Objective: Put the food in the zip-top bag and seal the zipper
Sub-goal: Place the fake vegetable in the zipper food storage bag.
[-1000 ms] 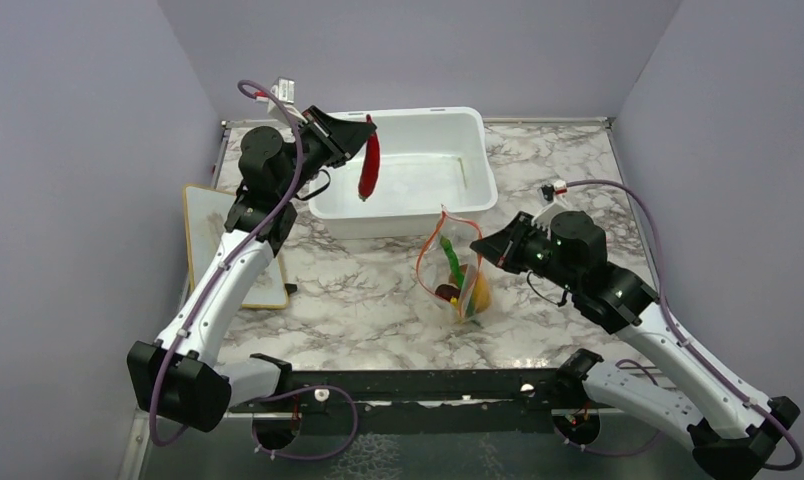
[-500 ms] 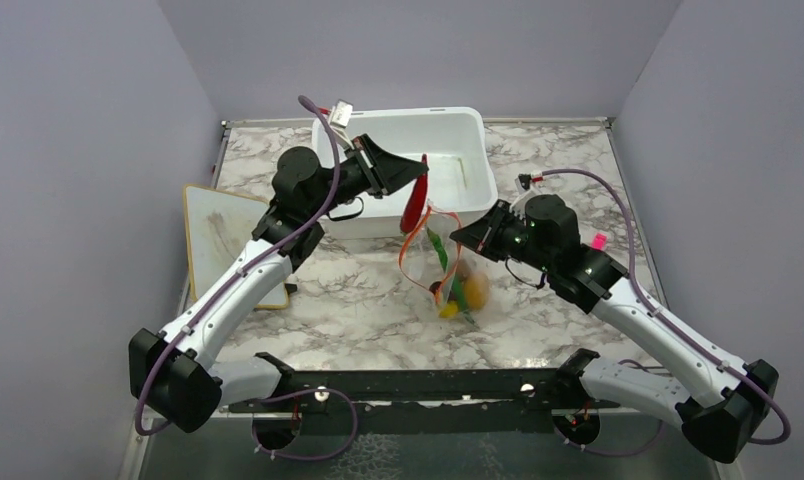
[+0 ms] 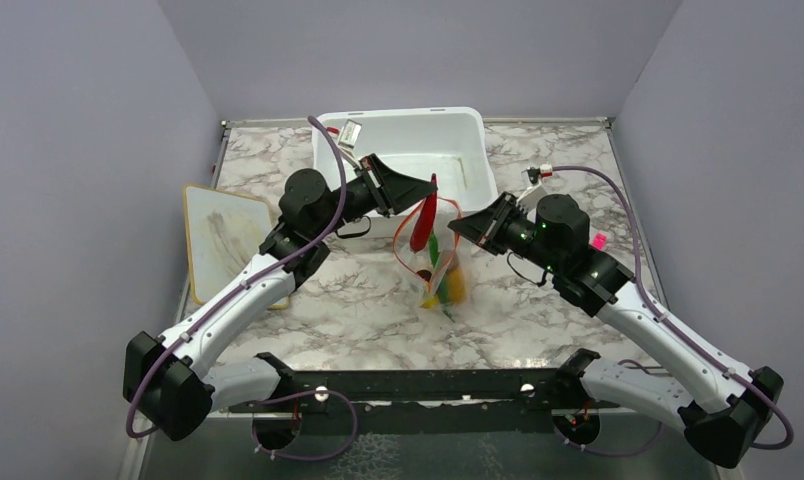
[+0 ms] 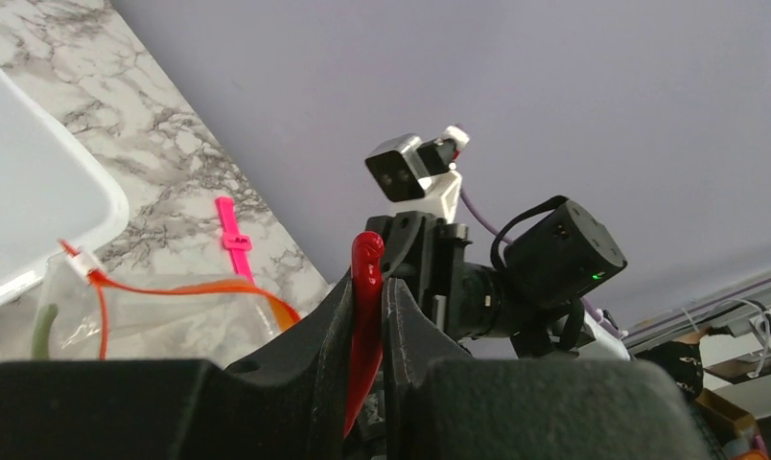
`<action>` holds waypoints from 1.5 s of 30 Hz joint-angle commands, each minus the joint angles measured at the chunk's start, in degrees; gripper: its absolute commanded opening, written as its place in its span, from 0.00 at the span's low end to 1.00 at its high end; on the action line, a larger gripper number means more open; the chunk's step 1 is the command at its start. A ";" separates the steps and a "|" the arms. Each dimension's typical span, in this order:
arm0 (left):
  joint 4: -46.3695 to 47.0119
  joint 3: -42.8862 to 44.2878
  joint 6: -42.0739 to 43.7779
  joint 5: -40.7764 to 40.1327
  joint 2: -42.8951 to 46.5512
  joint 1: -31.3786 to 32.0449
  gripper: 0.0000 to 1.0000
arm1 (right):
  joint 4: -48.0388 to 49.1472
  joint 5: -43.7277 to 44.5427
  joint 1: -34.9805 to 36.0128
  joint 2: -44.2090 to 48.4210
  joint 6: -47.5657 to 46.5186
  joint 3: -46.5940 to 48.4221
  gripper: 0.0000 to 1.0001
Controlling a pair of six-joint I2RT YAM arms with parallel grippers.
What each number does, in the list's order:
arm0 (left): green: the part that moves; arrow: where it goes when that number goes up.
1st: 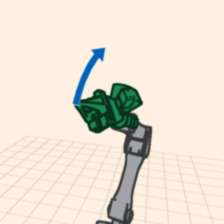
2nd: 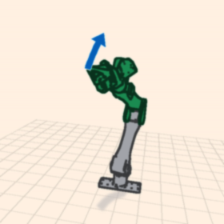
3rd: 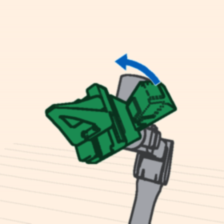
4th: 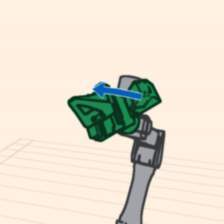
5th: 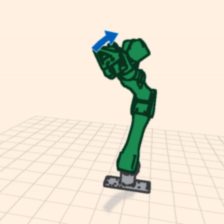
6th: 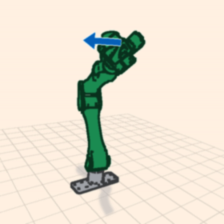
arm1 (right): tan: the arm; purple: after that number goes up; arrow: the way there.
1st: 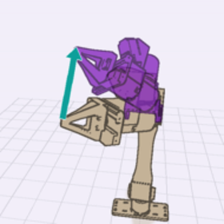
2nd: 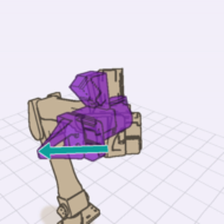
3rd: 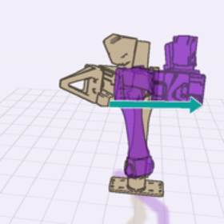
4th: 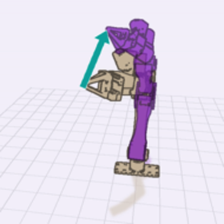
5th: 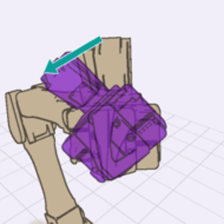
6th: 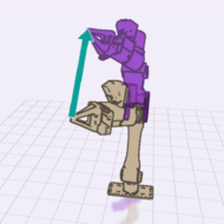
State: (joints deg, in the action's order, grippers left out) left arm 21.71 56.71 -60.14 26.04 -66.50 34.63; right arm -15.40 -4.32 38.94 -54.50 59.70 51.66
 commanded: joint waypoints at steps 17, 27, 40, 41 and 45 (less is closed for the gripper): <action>6.32 -10.29 -8.74 -4.89 0.41 1.27 0.12 | 6.52 -1.25 0.26 0.89 -2.53 0.49 0.01; 6.19 -14.47 -9.89 -4.64 0.03 1.98 0.19 | 6.51 -0.27 0.26 0.18 -3.07 1.27 0.01; -2.71 -9.28 0.25 -5.23 1.65 3.42 0.56 | 5.03 -0.27 0.26 -1.95 -5.59 2.85 0.01; -4.53 -8.50 1.52 -5.86 2.07 3.49 0.56 | 4.61 -0.22 0.26 -2.09 -6.36 3.12 0.01; -11.70 -4.96 9.00 -8.04 3.93 3.49 0.56 | 3.60 -1.52 0.22 -2.15 -11.14 4.09 0.01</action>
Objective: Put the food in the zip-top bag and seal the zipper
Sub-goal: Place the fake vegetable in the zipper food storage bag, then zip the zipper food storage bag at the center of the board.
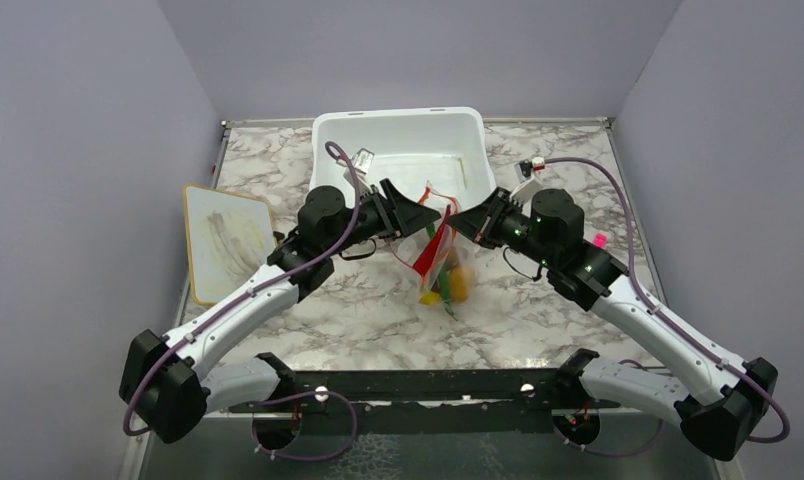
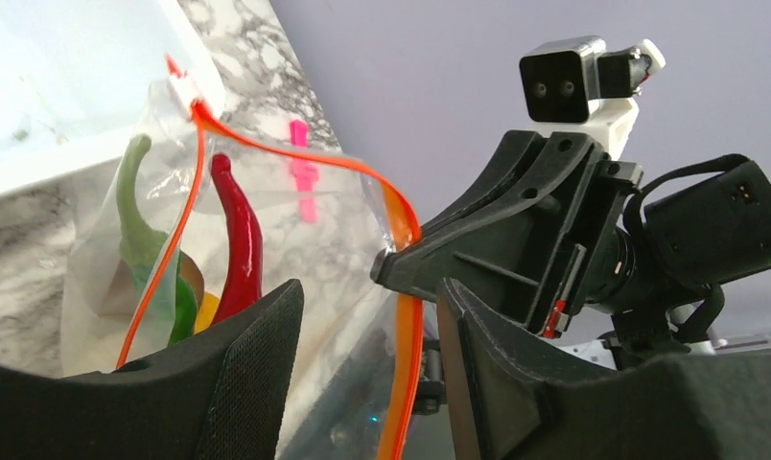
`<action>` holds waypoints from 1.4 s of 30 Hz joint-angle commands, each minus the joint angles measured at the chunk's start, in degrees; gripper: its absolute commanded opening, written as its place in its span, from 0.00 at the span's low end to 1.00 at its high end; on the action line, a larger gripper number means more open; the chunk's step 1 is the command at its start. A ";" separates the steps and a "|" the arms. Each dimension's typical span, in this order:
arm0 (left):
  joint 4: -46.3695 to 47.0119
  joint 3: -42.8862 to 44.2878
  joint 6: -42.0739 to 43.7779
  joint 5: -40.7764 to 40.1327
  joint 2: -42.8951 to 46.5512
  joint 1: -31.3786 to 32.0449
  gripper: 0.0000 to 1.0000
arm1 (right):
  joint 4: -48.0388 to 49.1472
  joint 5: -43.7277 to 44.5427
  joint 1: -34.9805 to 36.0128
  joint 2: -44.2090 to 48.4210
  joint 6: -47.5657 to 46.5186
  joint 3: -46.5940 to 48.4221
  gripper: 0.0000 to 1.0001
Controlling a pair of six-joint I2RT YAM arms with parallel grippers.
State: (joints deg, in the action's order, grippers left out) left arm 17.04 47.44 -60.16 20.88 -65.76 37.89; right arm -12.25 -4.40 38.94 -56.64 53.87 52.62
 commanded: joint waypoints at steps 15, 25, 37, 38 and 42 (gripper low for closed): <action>-18.21 6.35 51.06 -2.23 16.05 0.26 0.54 | -19.46 -21.13 0.26 0.31 -35.58 11.26 0.01; -21.37 -5.11 88.68 19.55 32.27 0.24 0.55 | -24.75 -39.31 0.26 6.95 -46.12 13.15 0.01; -30.15 -2.29 93.27 37.33 28.77 0.28 0.58 | -24.76 -46.83 0.21 7.70 -48.53 12.62 0.01; -30.13 -2.25 93.03 38.25 28.43 0.21 0.58 | -24.57 -47.24 0.25 7.53 -48.46 12.45 0.01; -31.01 -2.28 92.39 40.32 28.63 0.26 0.60 | -23.14 -47.87 0.26 7.39 -47.80 11.57 0.01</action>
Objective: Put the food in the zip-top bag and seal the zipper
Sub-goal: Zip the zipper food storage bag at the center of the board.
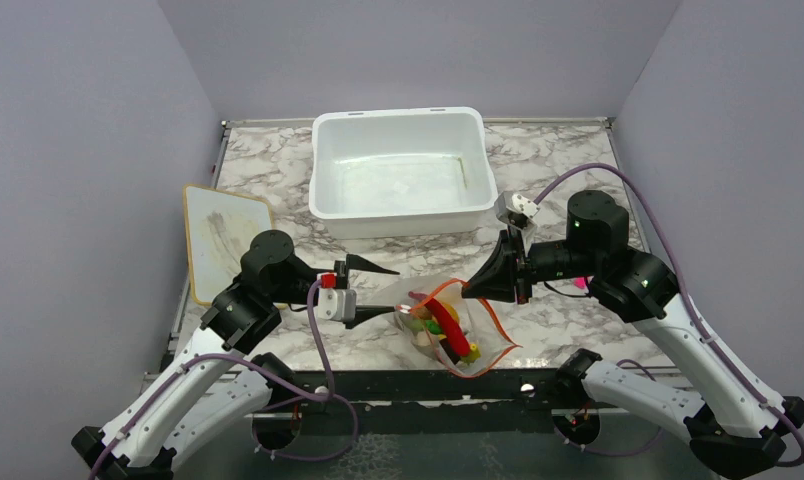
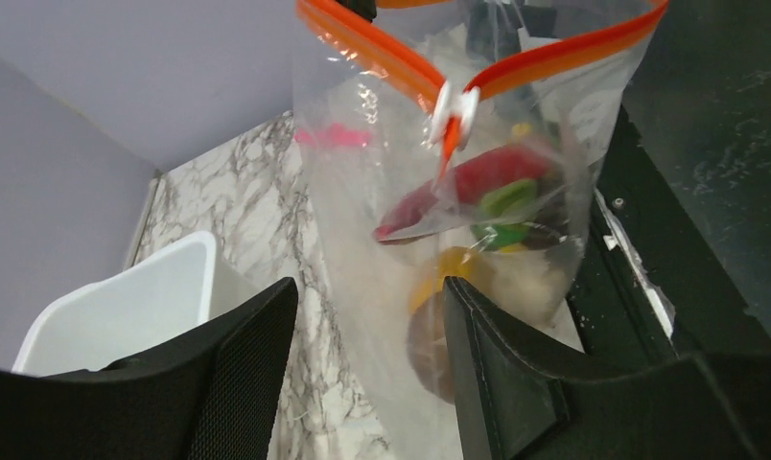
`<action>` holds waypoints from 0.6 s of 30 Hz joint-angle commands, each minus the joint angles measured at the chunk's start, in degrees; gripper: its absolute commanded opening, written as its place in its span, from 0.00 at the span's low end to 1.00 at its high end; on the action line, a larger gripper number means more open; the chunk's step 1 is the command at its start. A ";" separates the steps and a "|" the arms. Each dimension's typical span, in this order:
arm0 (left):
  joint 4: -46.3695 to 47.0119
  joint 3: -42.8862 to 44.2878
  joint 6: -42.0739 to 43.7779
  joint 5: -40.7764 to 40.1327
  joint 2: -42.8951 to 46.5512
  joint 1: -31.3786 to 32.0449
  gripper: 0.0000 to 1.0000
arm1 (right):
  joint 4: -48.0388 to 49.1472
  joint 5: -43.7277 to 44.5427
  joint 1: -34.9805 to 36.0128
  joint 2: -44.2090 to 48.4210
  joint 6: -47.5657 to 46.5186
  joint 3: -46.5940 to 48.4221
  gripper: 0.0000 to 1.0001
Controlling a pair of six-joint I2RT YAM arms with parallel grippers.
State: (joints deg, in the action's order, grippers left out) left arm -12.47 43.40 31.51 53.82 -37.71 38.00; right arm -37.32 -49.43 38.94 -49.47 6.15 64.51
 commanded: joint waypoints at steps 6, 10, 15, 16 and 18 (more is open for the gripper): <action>-2.74 2.63 -0.64 11.90 0.65 0.19 0.60 | 3.07 -4.23 0.26 0.04 -0.82 -1.15 0.01; -2.74 2.76 -0.90 12.88 0.07 0.15 0.59 | 3.35 -4.74 0.25 -0.73 -1.30 -1.33 0.01; -2.66 2.79 -0.33 12.81 -0.70 0.15 0.55 | 4.28 -5.62 0.26 -1.50 -1.08 -1.70 0.01; -2.67 2.80 -0.11 12.79 -0.83 0.18 0.54 | 4.54 -5.78 0.26 -1.46 -0.87 -1.94 0.01; -2.49 2.76 -0.13 12.88 -1.23 0.12 0.51 | 4.99 -6.23 0.24 -1.37 -0.64 -2.45 0.01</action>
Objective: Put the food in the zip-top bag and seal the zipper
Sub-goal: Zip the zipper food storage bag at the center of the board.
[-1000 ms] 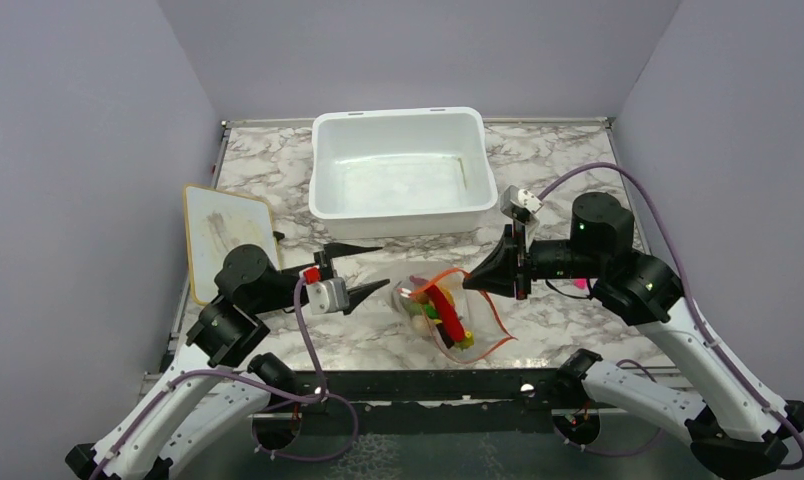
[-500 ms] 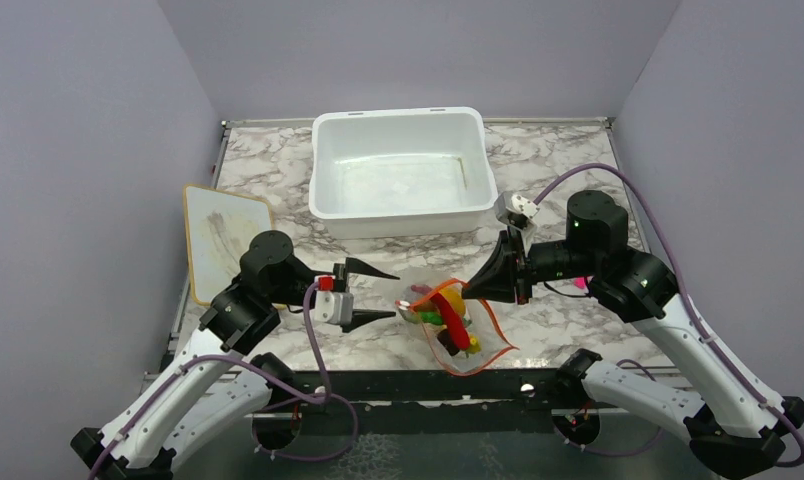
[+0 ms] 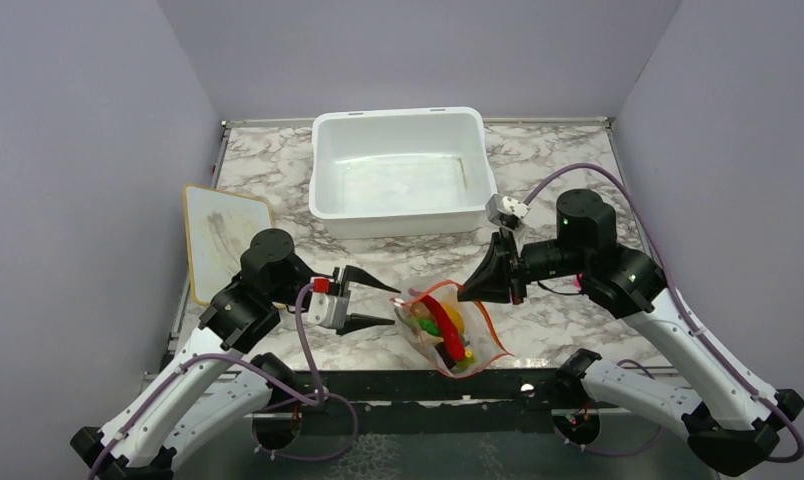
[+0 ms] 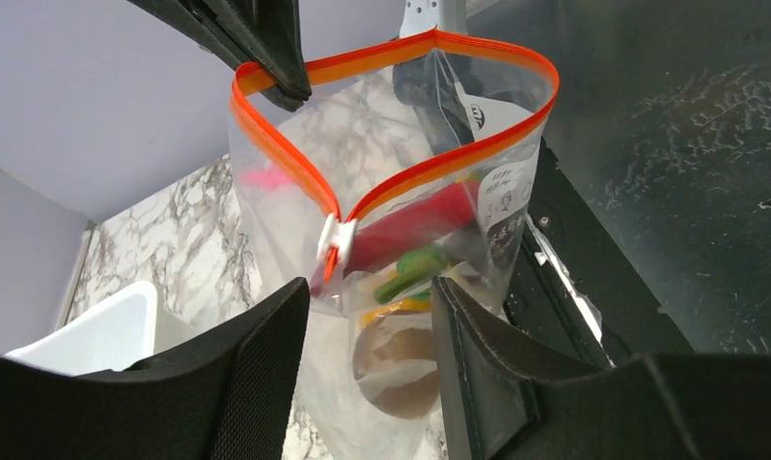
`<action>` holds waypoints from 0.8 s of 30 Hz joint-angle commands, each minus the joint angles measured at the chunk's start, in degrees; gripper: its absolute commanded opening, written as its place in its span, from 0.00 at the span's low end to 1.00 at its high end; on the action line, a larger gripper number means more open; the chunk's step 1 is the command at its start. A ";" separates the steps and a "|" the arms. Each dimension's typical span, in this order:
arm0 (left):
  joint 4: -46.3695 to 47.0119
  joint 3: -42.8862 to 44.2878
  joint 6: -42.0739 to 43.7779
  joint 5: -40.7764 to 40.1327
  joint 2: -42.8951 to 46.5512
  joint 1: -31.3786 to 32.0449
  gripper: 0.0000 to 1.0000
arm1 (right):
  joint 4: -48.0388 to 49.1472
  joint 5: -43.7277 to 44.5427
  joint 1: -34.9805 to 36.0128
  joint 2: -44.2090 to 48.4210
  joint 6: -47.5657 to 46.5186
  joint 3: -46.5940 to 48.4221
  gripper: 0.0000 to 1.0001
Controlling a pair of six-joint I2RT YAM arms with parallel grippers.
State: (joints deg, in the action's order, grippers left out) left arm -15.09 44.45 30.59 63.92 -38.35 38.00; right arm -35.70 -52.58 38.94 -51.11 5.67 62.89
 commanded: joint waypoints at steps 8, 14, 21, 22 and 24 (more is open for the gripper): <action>1.22 1.99 -0.08 3.92 -2.41 0.15 0.32 | 4.12 -3.58 0.25 0.21 0.12 -2.18 0.01; 3.23 1.48 -1.74 3.74 -2.40 0.21 0.21 | 3.89 -3.49 0.26 -0.48 0.14 -3.36 0.01; 3.77 1.26 -2.79 3.97 -2.87 0.14 0.00 | 3.68 -2.24 0.26 -0.79 -0.11 -4.01 0.01; 3.98 1.26 -3.00 3.63 -2.93 0.10 0.00 | 3.45 -1.69 0.26 -0.92 -0.21 -3.94 0.01; 4.58 1.12 -3.92 1.76 -2.96 0.14 0.00 | 3.12 -0.03 0.25 -1.12 -0.31 -3.80 0.01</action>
State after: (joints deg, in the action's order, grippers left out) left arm -13.04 44.51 27.92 65.36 -41.28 38.00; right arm -33.80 -54.26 38.94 -51.94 5.69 59.05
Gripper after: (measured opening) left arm 0.012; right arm 0.016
